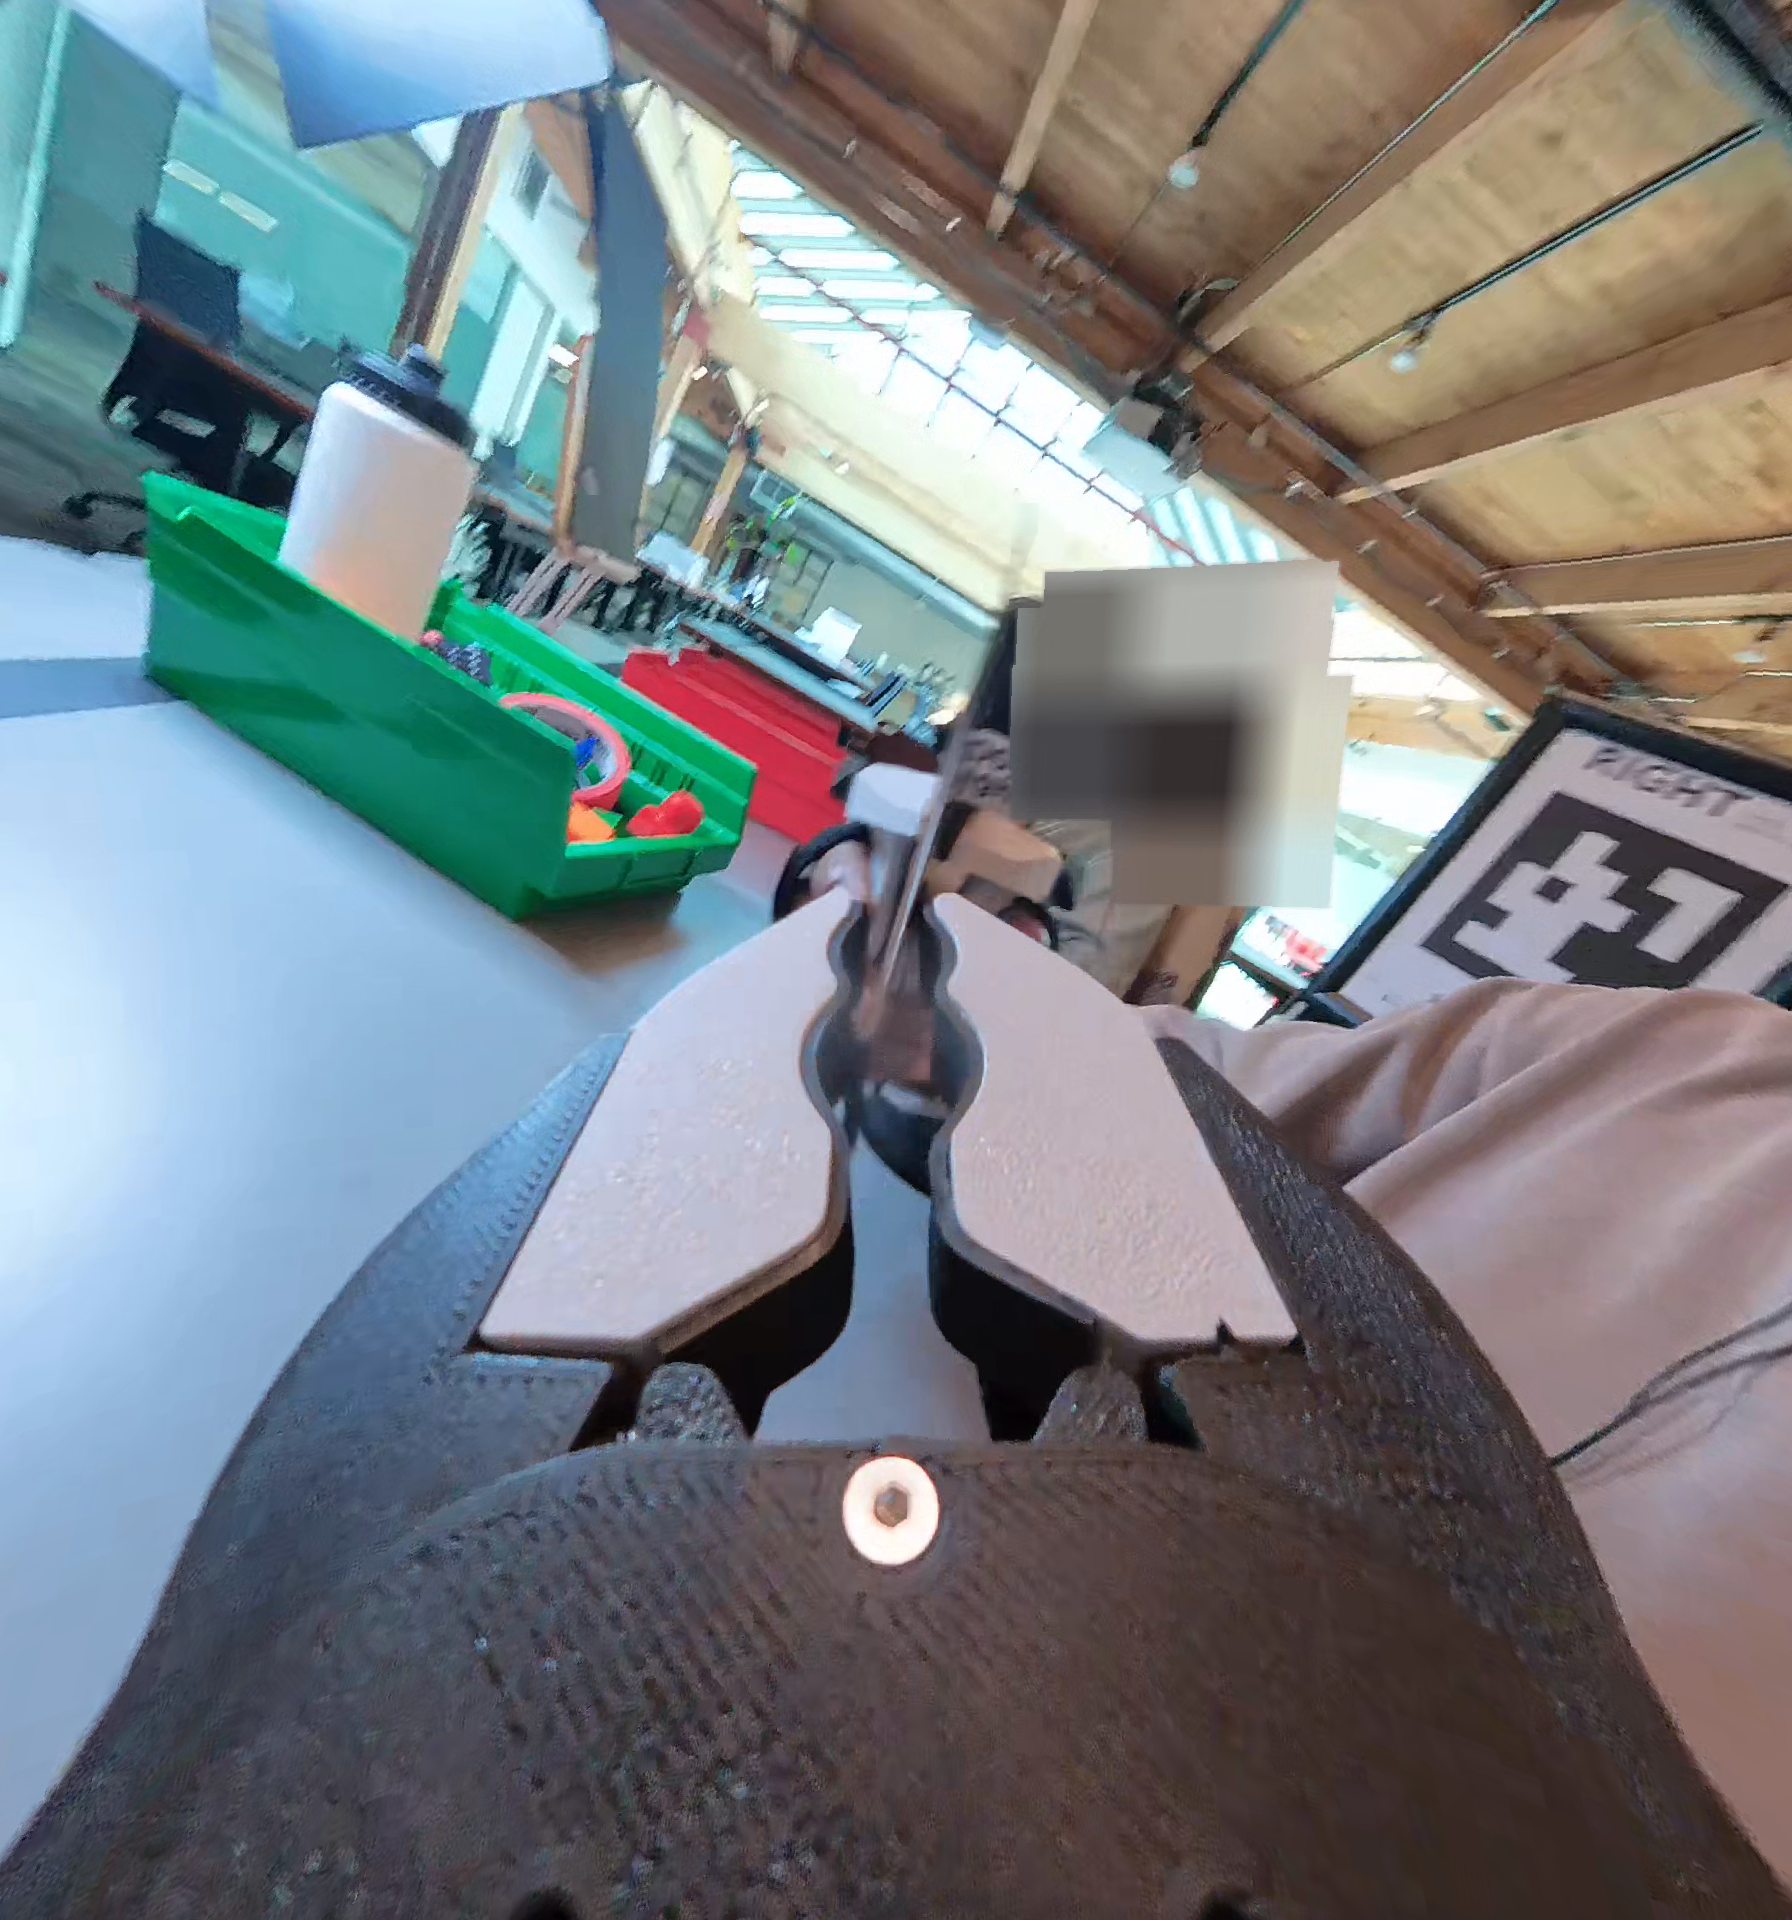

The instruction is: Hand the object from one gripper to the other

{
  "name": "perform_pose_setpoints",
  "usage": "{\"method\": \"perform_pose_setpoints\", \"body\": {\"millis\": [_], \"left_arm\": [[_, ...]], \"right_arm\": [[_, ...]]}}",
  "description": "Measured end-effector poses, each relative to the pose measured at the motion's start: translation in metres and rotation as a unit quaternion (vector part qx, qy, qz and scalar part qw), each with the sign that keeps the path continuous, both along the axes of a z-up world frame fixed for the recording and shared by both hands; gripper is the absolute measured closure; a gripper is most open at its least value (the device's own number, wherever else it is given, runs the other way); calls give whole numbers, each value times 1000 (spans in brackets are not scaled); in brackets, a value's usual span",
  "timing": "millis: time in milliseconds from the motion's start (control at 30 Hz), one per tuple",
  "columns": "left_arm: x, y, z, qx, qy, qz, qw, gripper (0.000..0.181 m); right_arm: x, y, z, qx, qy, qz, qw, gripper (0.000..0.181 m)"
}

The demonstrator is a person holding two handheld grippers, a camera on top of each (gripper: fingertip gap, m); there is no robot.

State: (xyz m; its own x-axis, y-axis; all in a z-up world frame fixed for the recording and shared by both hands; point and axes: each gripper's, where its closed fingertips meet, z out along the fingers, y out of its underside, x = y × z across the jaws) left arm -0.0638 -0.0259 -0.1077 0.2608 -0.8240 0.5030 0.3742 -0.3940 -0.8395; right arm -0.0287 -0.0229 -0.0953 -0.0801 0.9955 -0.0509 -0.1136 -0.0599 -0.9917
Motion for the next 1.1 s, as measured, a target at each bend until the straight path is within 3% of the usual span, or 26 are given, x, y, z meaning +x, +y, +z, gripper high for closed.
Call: {"method": "perform_pose_setpoints", "body": {"millis": [100,167,200,267,300,367,433,533,567,633,733,800,900,1000,1033,1100], "left_arm": [[-18,18,-20,-35,29,63,997,156],[-26,22,-25,-80,-9,50,995,149],[-26,20,-23,-106,-41,24,993,148],[-20,15,-18,-147,-104,-35,983,147],[-15,12,-16,-161,-126,-54,977,146],[-2,6,-19,-179,-135,-82,971,145],[12,-1,-26,-199,-120,-109,967,146],[21,-4,-42,-216,-81,-112,967,158],[19,-2,-47,-220,-68,-106,967,169],[14,-1,-48,-207,-57,-97,972,174],[1,4,-33,-166,-61,-66,982,180],[-16,10,-23,-132,-60,-30,989,180],[-43,19,-11,-77,-48,27,996,180],[-54,22,-7,-4,6,73,997,180],[-54,20,-5,13,16,78,997,180],[-47,13,1,40,10,72,997,180]], "right_arm": [[8,11,4,132,-15,-84,988,179],[16,19,9,241,-21,-157,958,179],[18,23,8,323,-38,-198,925,179],[19,27,-3,494,-78,-258,827,179],[16,26,-11,556,-93,-267,782,179],[4,17,-32,628,-109,-248,730,179],[-9,6,-50,671,-117,-220,698,179],[-22,-5,-60,692,-118,-201,683,179],[-23,-5,-61,691,-122,-201,683,178],[-23,-1,-60,671,-129,-211,699,168],[-15,5,-54,645,-134,-219,720,146],[-7,12,-52,609,-143,-218,749,144],[5,35,-56,485,-174,-211,831,144],[10,36,-70,248,-181,-113,945,142],[9,28,-72,158,-173,-60,970,141],[5,17,-70,26,-151,4,988,137]]}}
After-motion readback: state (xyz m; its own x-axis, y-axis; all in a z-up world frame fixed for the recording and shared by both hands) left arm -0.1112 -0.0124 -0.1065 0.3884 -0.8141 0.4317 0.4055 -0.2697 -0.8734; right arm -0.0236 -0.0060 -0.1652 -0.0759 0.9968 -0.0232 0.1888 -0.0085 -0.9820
